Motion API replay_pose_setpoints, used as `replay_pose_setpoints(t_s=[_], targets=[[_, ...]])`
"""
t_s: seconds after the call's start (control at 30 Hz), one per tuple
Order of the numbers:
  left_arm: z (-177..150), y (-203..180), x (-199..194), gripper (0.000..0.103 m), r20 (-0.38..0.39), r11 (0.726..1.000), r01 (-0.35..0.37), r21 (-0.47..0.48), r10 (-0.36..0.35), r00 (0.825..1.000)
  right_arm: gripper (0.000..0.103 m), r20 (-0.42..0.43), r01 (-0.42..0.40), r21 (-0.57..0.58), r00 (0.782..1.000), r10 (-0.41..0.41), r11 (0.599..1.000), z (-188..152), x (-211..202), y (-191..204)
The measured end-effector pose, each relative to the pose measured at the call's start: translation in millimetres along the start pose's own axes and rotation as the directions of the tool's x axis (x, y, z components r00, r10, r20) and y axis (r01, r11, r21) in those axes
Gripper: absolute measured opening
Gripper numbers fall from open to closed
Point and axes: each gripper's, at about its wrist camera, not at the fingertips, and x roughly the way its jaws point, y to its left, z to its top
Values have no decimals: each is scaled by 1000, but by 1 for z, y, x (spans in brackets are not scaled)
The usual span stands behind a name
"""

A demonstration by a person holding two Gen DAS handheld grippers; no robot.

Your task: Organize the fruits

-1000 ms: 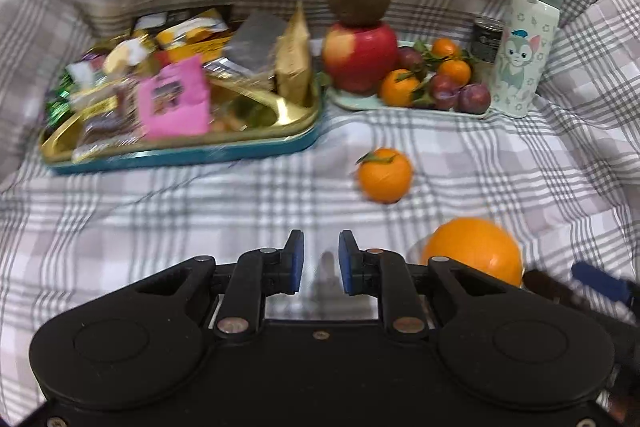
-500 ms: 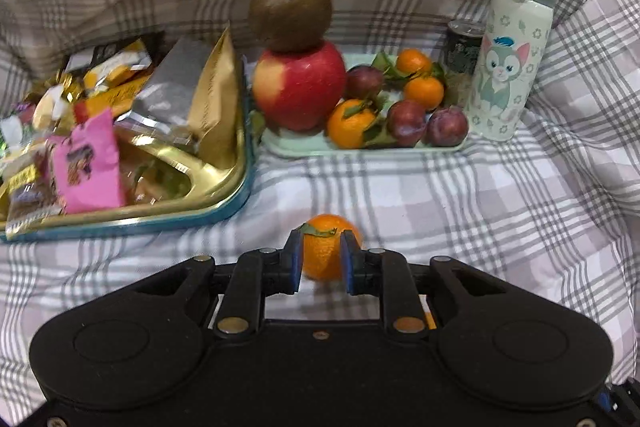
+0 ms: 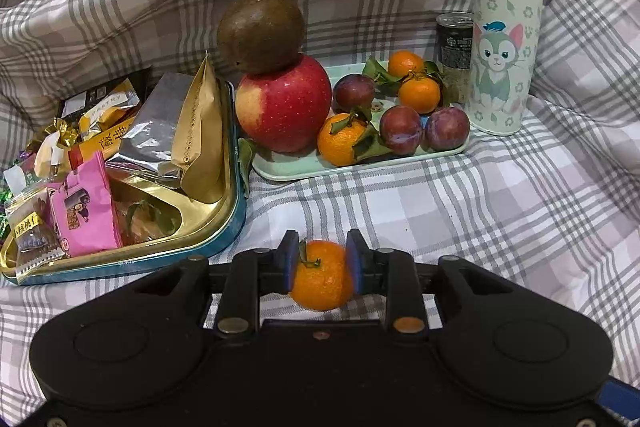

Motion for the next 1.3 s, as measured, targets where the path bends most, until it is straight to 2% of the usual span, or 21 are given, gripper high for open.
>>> replay_pose_setpoints(t_s=[0.2, 0.33, 0.5, 0.6, 0.7, 0.77, 0.8, 0.93, 1.07, 1.17, 1.3], targets=[[3, -7, 7, 45, -13, 999, -27, 31, 27, 1000, 61, -1, -8, 5, 1000, 8, 1000, 0, -3, 2], [2, -3, 15, 51, -32, 1000, -24, 17, 24, 999, 61, 0, -13, 0, 1000, 13, 1000, -1, -5, 5], [0, 7, 7, 48, -37, 999, 11, -42, -13, 999, 61, 0, -5, -11, 1000, 5, 1000, -2, -6, 6], [-5, 12, -3, 46, -30, 999, 25, -46, -27, 999, 61, 3, 0, -17, 1000, 0, 1000, -2, -8, 7], [-12, 18, -19, 40, -16, 999, 31, -39, -31, 999, 61, 8, 3, -30, 1000, -2, 1000, -2, -11, 11], [-19, 25, -30, 30, -15, 999, 31, -42, -31, 999, 61, 10, 4, -41, 1000, -4, 999, -4, -13, 15], [-23, 29, -35, 28, -18, 998, 34, -48, -35, 999, 61, 9, 3, -44, 1000, -3, 999, -4, -14, 17], [-44, 43, -45, 28, -72, 996, 59, -63, -63, 995, 61, 11, -3, -56, 1000, 3, 998, -6, -19, 25], [-77, 60, -51, 28, -119, 995, 32, -96, -43, 992, 61, 16, 1, -79, 1000, 1, 997, -9, -23, 32], [-93, 71, -60, 28, -112, 994, 12, -113, -25, 993, 61, 21, 5, -103, 1000, -3, 995, -11, -26, 38], [-91, 77, -72, 28, -62, 988, 44, -147, -54, 997, 61, 31, 9, -126, 1000, -5, 992, -11, -26, 43]])
